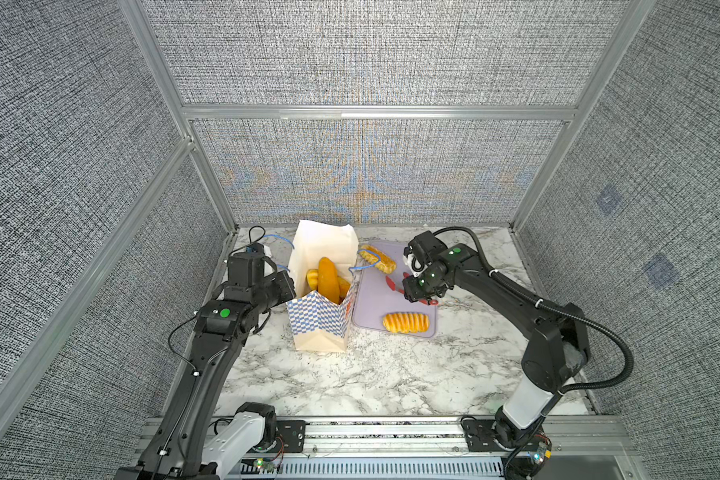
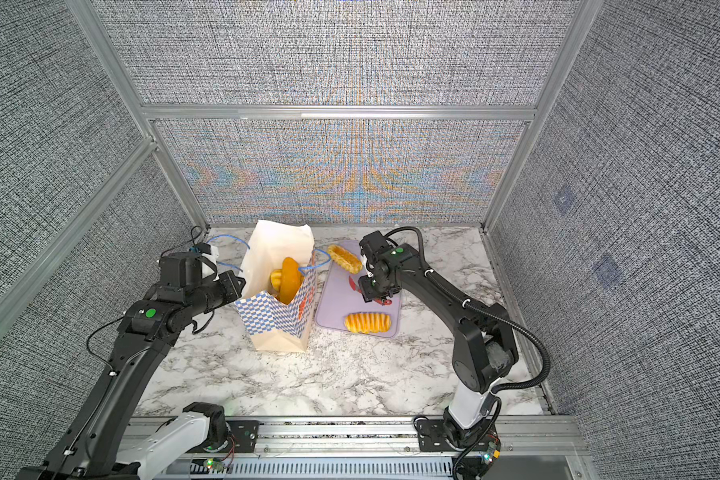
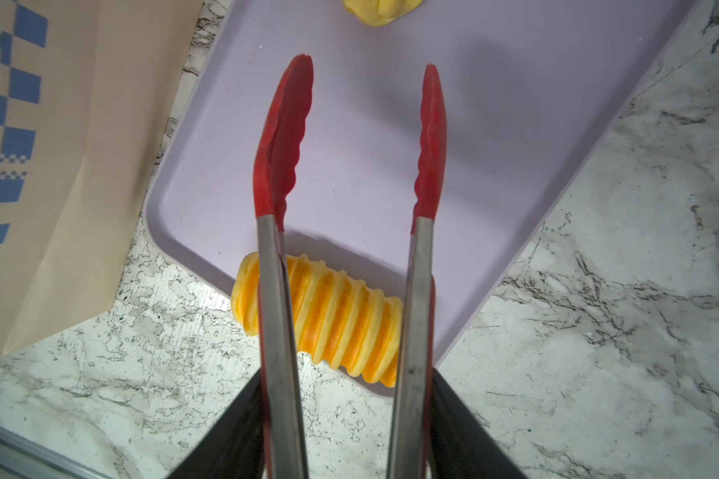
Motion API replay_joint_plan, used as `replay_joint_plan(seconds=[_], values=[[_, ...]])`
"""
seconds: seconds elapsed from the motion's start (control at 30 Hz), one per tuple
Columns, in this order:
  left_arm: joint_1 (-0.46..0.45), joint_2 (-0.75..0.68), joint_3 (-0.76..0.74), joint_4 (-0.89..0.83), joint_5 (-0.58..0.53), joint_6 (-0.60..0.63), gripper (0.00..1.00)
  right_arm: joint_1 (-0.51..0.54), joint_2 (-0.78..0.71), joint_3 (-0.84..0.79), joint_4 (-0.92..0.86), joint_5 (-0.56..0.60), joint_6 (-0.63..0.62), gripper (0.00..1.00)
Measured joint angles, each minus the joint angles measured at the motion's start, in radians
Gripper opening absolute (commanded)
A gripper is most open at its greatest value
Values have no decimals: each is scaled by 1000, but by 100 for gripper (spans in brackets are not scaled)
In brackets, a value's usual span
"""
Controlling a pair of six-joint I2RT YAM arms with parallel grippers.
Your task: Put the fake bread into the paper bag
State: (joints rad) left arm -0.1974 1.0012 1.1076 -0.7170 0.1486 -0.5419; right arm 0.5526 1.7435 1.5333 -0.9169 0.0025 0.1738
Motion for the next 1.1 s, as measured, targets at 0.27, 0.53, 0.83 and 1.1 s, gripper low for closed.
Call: replay_joint_plan(seconds=[0.27, 0.53, 0.83, 1.1], values=[[0, 11, 0, -2, 0, 0, 13, 3, 55, 37, -11, 23, -15, 61], [0, 16, 3, -3, 0, 4, 13, 3, 105, 84, -18, 40, -30, 63], [0, 24, 11, -3, 0, 4, 13, 3, 181, 163, -23, 46, -49, 65], [0, 24, 14, -3, 0, 11, 13, 0, 245, 233, -38, 72, -70, 65]])
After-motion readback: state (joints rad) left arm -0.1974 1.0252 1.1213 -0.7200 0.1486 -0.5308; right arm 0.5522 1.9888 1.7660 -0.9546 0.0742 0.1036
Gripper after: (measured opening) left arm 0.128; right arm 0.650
